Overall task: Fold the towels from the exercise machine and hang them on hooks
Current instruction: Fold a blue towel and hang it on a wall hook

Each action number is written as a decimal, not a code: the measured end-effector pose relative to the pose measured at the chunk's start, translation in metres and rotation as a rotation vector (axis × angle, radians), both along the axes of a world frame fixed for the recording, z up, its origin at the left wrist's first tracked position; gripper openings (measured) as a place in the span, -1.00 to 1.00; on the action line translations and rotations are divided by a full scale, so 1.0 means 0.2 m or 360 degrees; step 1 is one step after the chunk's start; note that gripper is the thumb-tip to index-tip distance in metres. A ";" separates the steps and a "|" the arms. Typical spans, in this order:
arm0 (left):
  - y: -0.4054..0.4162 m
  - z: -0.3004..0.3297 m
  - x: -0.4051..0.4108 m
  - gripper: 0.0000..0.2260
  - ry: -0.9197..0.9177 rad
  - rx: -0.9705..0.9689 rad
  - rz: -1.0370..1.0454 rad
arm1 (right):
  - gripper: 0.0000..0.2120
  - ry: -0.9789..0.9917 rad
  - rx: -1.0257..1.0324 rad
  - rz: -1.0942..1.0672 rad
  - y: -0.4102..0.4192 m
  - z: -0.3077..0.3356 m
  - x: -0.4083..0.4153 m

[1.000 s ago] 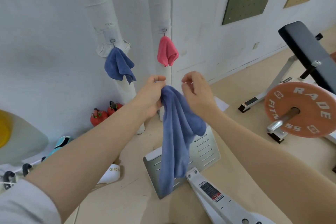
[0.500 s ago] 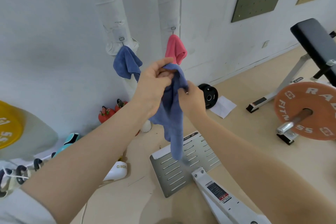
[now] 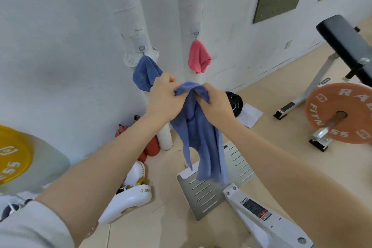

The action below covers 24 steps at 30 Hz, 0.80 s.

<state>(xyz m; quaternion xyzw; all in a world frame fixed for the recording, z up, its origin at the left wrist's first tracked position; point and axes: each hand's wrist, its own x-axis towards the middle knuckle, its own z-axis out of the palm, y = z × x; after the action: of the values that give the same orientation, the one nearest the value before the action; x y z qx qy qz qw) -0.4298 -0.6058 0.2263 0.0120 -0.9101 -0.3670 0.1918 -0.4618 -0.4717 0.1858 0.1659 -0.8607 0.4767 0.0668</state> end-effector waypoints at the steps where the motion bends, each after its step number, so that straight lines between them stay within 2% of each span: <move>1: 0.00 0.00 0.00 -0.71 -0.0108 0.0174 -0.0026 | -0.83 -0.0020 -0.0008 -0.0020 -0.01 -0.01 0.00; 3: -0.02 0.02 0.00 -0.79 -0.0280 0.0419 -0.0023 | -0.79 -0.0079 -0.0008 -0.0052 -0.02 -0.02 0.00; 7: -0.08 0.03 0.01 -0.87 -0.0067 0.0827 -0.0048 | -0.90 -0.0196 0.0337 -0.0183 -0.01 -0.08 0.01; 10: -0.12 0.03 0.04 -0.76 -0.0001 0.0954 -0.0028 | -0.85 -0.0388 0.0579 -0.0320 0.00 -0.14 0.01; 13: -0.18 0.03 0.03 -0.77 -0.0116 0.1219 0.0134 | -0.85 -0.0520 0.0440 -0.0387 -0.01 -0.16 0.00; 15: -0.22 0.01 0.03 -0.83 -0.0271 0.1239 0.0155 | -0.85 -0.0530 0.0190 -0.0351 -0.04 -0.14 0.00; 17: -0.26 -0.02 0.05 -0.92 -0.0404 0.0967 -0.0032 | -0.86 -0.0483 -0.0039 -0.0228 -0.10 -0.08 0.02; 18: -0.26 -0.03 0.06 -0.84 -0.0481 0.0735 -0.0207 | -0.85 -0.0410 -0.0061 -0.0160 -0.13 -0.04 0.03; 20: -0.23 -0.05 0.07 -0.67 -0.0627 0.0315 -0.0484 | -0.86 -0.0240 0.0110 -0.0024 -0.18 0.04 0.04; 21: -0.21 -0.05 0.06 -0.66 -0.0647 0.0143 -0.0515 | -0.87 -0.0178 0.0189 0.0025 -0.20 0.07 0.04; 24: -0.19 -0.03 0.04 -0.86 -0.0522 -0.0246 -0.0422 | -0.86 -0.0079 0.0224 -0.0013 -0.20 0.09 0.03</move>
<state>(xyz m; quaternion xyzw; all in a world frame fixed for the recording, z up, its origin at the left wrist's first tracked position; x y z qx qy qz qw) -0.4214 -0.6438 0.2193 -0.0630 -0.9482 -0.3113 -0.0084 -0.4566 -0.5114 0.2036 0.1549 -0.8941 0.4188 0.0355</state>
